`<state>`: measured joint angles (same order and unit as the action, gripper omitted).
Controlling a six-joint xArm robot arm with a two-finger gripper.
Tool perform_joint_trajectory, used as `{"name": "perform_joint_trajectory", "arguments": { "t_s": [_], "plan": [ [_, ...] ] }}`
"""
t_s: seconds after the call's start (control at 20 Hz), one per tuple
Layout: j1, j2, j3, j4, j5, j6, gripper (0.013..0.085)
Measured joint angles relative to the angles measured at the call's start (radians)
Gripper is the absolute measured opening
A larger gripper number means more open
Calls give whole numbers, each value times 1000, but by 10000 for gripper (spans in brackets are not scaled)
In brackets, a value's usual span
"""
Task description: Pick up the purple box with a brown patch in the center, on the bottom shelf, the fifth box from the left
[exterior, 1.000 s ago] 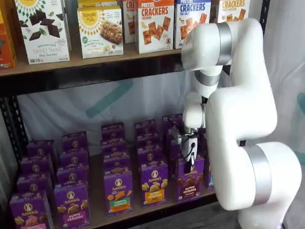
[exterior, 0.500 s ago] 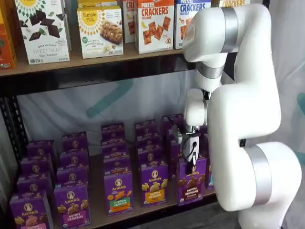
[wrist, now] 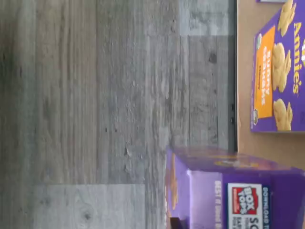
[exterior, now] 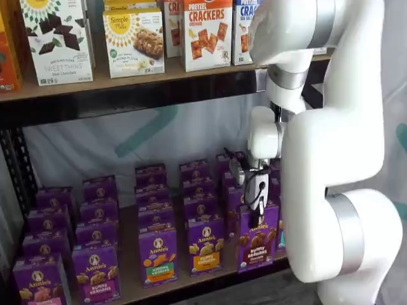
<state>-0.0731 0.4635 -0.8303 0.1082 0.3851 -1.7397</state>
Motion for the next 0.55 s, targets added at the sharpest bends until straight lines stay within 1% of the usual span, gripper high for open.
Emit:
{"name": "perform_joint_trajectory", "arguments": {
  "t_s": [0.1, 0.2, 0.45, 0.55],
  "plan": [
    [3, -42, 29, 12, 10, -7, 330],
    [5, -75, 51, 13, 20, -5, 330],
    [9, -165, 106, -17, 49, 28, 330],
    [10, -188, 118, -18, 62, 31, 330]
  ]
}}
